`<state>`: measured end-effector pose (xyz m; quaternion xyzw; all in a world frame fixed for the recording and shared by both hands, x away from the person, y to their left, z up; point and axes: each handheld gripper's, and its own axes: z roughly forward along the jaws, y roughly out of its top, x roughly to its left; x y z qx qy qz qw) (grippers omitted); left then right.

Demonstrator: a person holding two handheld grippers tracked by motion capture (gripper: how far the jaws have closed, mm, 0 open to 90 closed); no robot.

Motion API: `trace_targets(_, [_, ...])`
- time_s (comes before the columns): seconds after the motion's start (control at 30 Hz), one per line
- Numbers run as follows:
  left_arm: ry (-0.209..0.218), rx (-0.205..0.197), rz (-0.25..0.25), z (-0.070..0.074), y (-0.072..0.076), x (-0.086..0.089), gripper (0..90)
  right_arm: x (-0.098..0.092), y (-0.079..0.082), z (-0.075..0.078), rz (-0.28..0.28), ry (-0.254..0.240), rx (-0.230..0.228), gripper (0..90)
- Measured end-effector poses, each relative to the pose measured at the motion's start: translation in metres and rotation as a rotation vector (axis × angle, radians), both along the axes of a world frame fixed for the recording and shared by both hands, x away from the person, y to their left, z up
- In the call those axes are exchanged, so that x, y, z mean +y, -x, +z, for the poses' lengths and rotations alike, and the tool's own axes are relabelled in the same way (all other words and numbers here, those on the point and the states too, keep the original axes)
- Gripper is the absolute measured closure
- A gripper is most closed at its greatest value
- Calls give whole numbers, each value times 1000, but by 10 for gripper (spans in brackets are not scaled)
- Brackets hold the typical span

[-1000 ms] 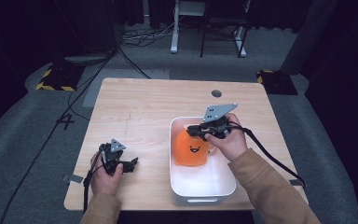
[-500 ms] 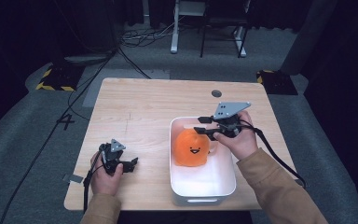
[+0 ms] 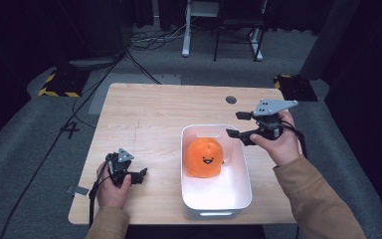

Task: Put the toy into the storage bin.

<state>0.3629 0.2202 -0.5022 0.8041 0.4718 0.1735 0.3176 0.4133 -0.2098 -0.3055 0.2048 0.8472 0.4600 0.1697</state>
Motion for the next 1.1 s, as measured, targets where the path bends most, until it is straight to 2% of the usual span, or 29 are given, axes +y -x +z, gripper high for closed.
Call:
trace_targets(0.17, [1,1,-1,0,0,0,120,-13,5,8,-47,42,-37,295])
trace_targets(0.2, [0,0,0,0,0,0,120,-17,6,8,-54,34,-39,295])
trace_targets(0.33, [0,0,0,0,0,0,120,-30,7,6,-98,31,-31,291])
trace_targets(0.37, [0,0,0,0,0,0,120,-34,7,5,-111,48,-26,279])
trace_targets(0.43, [0,1,-1,0,0,0,120,-40,8,3,-128,38,-27,279])
trace_targets(0.53, [1,1,-1,0,0,0,120,-54,6,-2,-136,13,-2,279])
trace_targets(0.63, [1,1,-1,0,0,0,120,-66,5,-7,-175,41,4,272])
trace_targets(0.93, [2,-1,0,0,0,0,119,-95,4,-24,-217,67,35,221])
trace_targets(1.0, [2,-1,0,0,0,0,119,-102,3,-30,-238,36,74,216])
trace_targets(1.07, [2,-1,0,0,0,0,119,-108,1,-37,-255,51,104,207])
trace_targets(1.1, [2,-1,0,0,0,0,119,-112,0,-42,-264,63,134,205])
